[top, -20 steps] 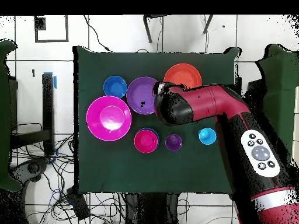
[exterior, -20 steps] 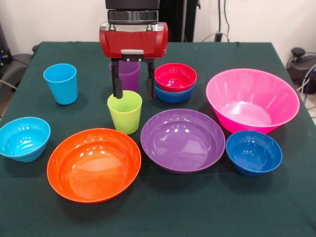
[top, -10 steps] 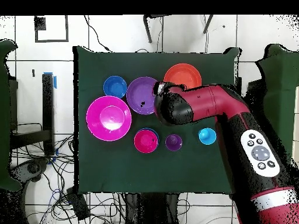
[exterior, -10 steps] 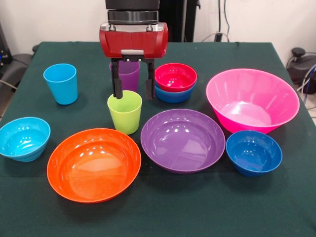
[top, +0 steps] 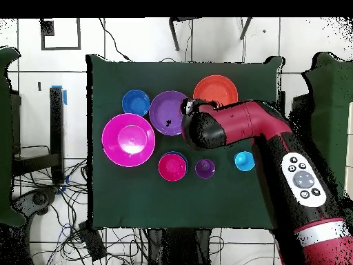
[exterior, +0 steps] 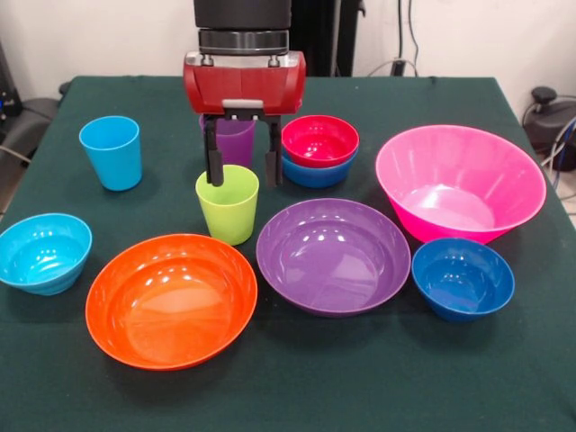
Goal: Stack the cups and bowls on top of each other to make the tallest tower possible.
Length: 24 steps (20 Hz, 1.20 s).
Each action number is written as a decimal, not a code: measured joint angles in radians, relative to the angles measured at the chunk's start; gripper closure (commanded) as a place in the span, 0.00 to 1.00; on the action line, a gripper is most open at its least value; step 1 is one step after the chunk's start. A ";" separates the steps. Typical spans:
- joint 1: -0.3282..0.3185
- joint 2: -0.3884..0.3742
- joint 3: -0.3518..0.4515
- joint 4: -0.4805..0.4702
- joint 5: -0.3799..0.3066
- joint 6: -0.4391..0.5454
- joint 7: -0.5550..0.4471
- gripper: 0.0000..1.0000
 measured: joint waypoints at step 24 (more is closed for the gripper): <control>0.049 0.021 -0.030 -0.004 -0.124 -0.065 0.000 0.00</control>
